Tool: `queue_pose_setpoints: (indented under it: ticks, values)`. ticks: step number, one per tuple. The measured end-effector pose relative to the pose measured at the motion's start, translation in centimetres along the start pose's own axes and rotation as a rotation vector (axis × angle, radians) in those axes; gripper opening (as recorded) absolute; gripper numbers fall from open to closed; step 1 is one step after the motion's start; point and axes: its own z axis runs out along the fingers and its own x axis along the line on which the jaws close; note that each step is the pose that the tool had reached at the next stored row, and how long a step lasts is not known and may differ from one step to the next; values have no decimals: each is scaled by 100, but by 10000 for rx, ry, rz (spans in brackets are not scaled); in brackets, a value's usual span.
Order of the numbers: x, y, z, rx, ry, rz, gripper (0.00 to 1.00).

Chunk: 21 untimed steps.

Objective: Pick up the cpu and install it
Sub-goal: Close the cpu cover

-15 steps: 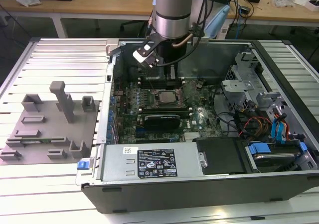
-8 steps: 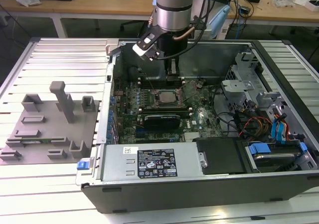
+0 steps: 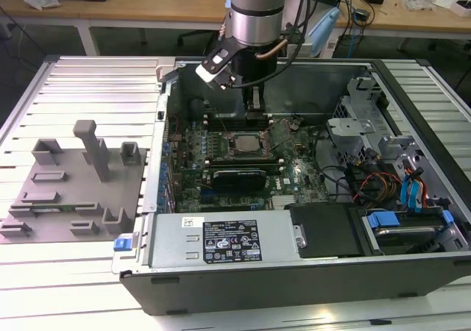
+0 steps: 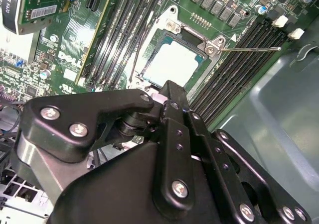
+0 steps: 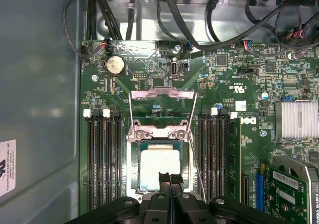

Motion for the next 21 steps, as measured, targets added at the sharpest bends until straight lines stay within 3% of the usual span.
queue_pose_setpoints:
  ticks: [4, 7, 12, 17, 21]
  values:
    - [-1, 0, -5, -9, -3, 0, 11]
    - [-4, 5, -109, -11, -1, 0, 11]
    - [-8, 11, -227, -12, 0, 0, 11]
    - [-9, 40, -227, -11, -2, 0, 11]
    - [-8, 102, -223, -11, 0, 1, 11]
